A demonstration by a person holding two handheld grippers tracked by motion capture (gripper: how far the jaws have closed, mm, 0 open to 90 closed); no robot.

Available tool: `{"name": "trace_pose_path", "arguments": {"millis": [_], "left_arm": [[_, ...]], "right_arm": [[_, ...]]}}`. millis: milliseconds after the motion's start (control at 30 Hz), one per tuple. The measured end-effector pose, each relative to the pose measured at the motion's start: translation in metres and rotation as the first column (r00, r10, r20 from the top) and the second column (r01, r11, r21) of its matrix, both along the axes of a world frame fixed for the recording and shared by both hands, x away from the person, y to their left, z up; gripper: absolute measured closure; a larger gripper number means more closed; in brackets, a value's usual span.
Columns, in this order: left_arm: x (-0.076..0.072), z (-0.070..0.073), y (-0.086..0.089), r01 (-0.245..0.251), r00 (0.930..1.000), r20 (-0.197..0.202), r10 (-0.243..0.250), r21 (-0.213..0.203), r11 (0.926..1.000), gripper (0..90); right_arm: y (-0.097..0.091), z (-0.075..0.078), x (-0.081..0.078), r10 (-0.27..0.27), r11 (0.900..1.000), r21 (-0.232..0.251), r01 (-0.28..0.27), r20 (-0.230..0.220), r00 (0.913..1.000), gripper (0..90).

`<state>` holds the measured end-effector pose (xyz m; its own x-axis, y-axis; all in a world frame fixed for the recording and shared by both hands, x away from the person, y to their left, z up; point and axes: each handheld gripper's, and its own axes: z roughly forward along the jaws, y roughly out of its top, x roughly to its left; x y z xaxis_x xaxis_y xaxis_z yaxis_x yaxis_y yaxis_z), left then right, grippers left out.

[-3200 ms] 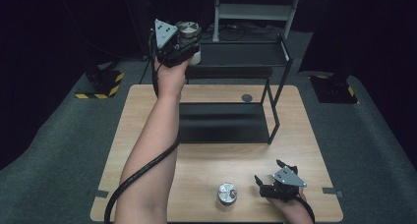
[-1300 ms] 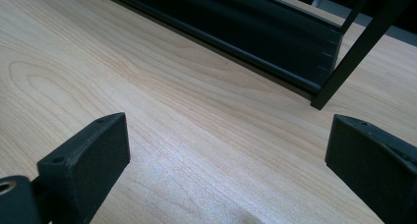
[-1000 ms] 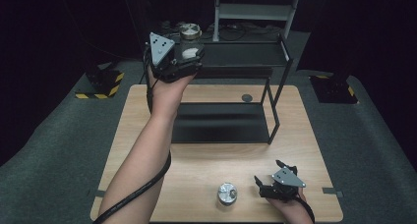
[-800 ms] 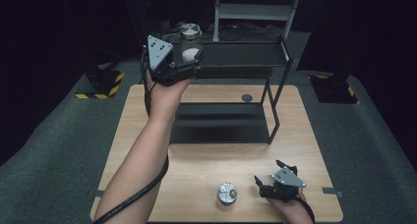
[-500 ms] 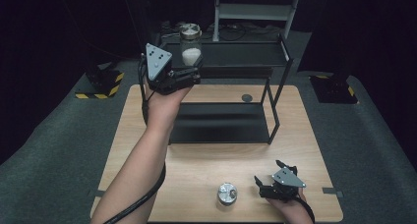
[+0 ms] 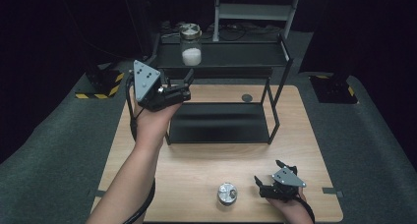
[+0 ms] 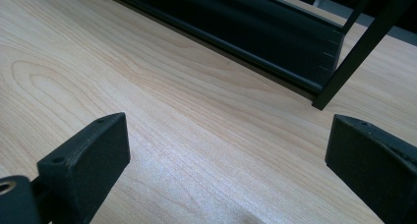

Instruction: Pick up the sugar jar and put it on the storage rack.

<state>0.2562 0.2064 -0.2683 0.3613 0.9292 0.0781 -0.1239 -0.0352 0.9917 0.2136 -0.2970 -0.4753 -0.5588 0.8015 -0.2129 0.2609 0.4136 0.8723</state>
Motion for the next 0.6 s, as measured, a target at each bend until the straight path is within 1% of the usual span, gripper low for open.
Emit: {"name": "trace_pose_path", "arguments": {"millis": [200,433,500,600], "left_arm": [[-0.013,-0.01,0.007,0.0,1.0,-0.007,0.0,0.017,0.9999,0.3],[-0.028,-0.021,0.012,0.001,0.9995,-0.03,-0.001,0.015,0.9999,0.4],[-0.033,-0.026,0.013,0.002,0.9996,-0.029,-0.001,0.023,0.9997,0.4],[-0.039,-0.031,0.016,0.002,0.9992,-0.041,-0.001,0.03,0.9996,0.4]], "right_arm": [[0.001,0.0,0.0,0.0,1.0,-0.003,0.0,0.001,1.0,2.0],[0.001,0.0,0.0,0.0,1.0,-0.003,0.0,0.003,1.0,2.0],[0.001,0.0,-0.001,0.0,1.0,-0.004,0.0,0.003,1.0,2.0],[0.001,0.0,-0.001,0.0,1.0,-0.008,0.0,0.004,1.0,2.0]]}}
